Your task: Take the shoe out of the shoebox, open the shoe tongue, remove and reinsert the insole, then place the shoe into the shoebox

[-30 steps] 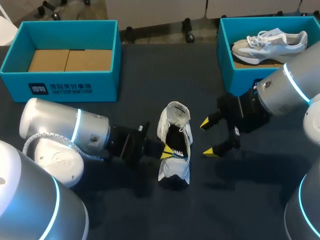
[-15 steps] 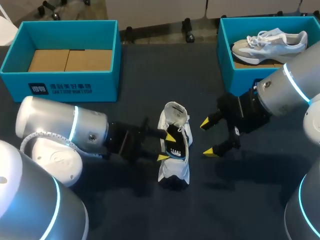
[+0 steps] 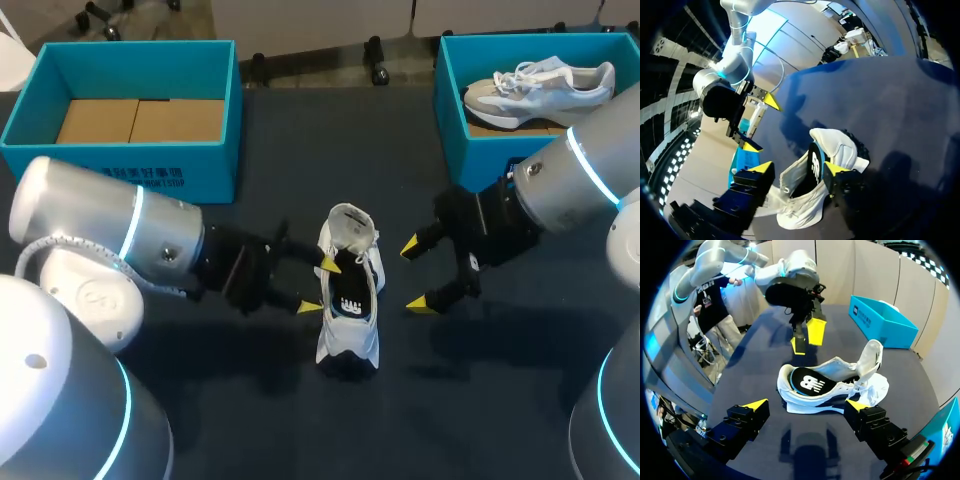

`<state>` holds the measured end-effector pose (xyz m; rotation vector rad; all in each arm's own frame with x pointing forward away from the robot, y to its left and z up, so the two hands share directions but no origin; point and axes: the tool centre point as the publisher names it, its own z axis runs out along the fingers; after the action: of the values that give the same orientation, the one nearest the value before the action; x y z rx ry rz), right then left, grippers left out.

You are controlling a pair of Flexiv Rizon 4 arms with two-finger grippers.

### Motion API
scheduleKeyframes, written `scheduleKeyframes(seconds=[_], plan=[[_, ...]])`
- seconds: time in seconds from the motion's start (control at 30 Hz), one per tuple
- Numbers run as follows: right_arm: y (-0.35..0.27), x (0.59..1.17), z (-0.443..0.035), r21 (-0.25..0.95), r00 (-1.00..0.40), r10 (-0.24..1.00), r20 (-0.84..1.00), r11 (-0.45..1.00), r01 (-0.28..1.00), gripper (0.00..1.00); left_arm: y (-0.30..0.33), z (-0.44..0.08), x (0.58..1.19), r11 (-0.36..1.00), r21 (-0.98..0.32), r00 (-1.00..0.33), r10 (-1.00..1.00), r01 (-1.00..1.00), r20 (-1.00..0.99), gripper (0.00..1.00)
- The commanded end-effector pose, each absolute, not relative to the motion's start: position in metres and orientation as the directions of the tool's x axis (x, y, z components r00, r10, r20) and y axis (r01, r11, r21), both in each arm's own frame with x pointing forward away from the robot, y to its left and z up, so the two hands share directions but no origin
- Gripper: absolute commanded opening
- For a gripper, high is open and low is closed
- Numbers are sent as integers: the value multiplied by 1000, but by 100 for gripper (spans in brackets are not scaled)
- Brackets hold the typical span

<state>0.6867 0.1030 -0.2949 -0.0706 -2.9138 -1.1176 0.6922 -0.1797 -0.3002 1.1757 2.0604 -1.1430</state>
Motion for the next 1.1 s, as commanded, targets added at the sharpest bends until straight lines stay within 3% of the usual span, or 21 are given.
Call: scheduleKeyframes(seconds=[0.03, 0.47, 1.1], plan=[[104, 686, -296, 666, -999, 37, 34, 744, 50, 100, -179, -288, 696, 244, -422, -485, 516, 873, -706, 0], [104, 686, -296, 666, -999, 37, 34, 744, 50, 100, -186, -272, 701, 99, -386, -335, 716, 917, -613, 0], [66, 728, -258, 608, -998, 54, -20, 794, 31, 100, -185, -272, 687, -59, -401, -125, 901, 914, -416, 0]])
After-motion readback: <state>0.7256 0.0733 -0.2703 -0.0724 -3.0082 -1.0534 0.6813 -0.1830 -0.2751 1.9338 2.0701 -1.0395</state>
